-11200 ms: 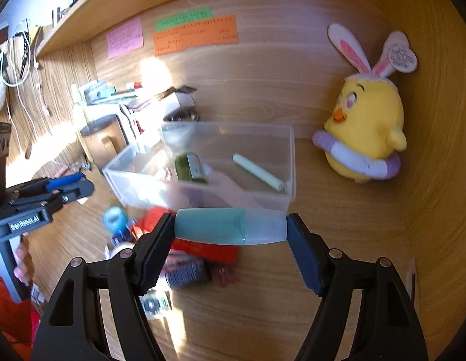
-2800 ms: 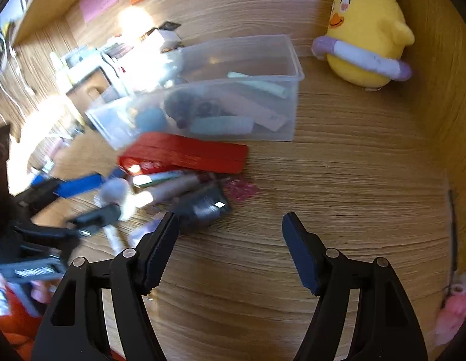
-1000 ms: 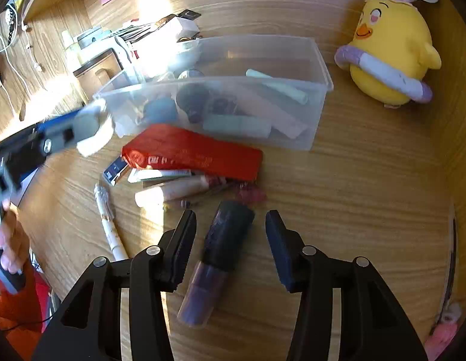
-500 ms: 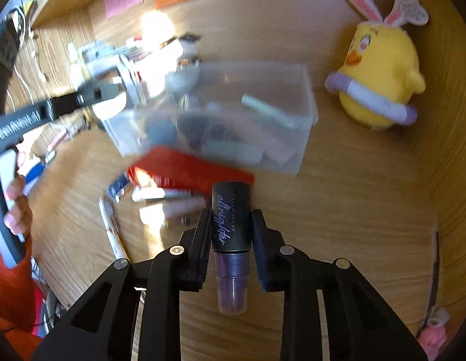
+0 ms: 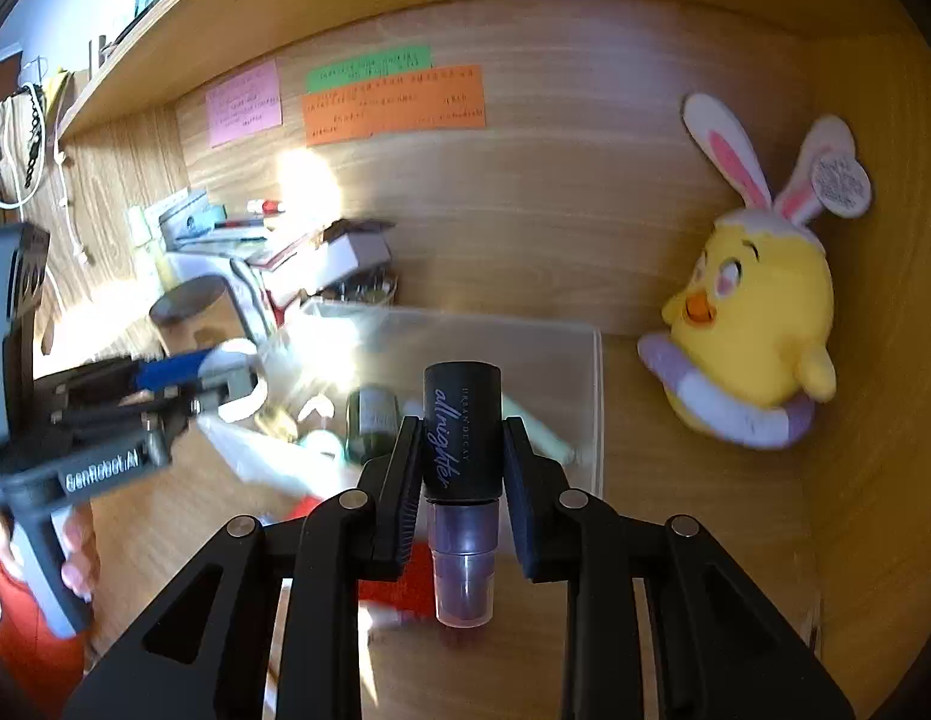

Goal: Organize objects
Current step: 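Carry the white tape and lipstick tube into the clear box and release them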

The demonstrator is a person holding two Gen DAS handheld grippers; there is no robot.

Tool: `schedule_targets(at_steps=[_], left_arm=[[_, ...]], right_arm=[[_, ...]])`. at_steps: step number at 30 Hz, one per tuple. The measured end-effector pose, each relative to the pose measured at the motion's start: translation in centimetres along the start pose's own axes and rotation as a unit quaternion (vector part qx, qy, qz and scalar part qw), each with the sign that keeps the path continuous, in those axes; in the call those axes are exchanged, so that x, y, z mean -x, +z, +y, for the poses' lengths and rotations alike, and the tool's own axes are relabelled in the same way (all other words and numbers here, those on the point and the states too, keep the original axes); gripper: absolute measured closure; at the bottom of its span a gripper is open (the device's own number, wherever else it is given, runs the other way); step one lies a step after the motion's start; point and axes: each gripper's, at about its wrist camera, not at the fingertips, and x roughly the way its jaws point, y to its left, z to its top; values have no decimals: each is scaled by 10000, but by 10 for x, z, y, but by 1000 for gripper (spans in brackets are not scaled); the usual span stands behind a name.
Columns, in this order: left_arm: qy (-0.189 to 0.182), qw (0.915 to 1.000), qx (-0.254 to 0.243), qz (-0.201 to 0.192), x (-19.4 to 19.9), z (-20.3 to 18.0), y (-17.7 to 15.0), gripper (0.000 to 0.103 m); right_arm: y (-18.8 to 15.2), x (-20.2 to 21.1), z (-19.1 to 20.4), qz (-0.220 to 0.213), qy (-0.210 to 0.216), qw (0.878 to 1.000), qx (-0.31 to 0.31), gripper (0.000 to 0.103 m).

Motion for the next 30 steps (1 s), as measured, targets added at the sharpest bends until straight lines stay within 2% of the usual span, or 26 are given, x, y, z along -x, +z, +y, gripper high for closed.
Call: schedule_targets(at_steps=[5, 12, 17, 23, 27, 30], left_arm=[[63, 10000, -1, 42, -8, 3, 5, 64], [65, 9995, 109, 299, -30, 13, 5, 64], [73, 9986, 195, 491, -46, 18, 1, 64], [22, 9975, 231, 674, -59, 20, -3, 64], [-7, 9973, 212, 701, -61, 19, -4, 64], [-12, 9974, 196, 698, -59, 19, -5, 58]], right_arm=[[19, -18, 0, -13, -19, 10000, 69, 80], [26, -52, 2, 194, -165, 9995, 205, 80], [20, -78, 3, 432, -262, 9984, 269, 80], [9, -100, 1, 783, -111, 9965, 286, 80], [5, -105, 3, 873, -68, 9956, 342, 80], [3, -107, 7, 903, -51, 9951, 398, 80]])
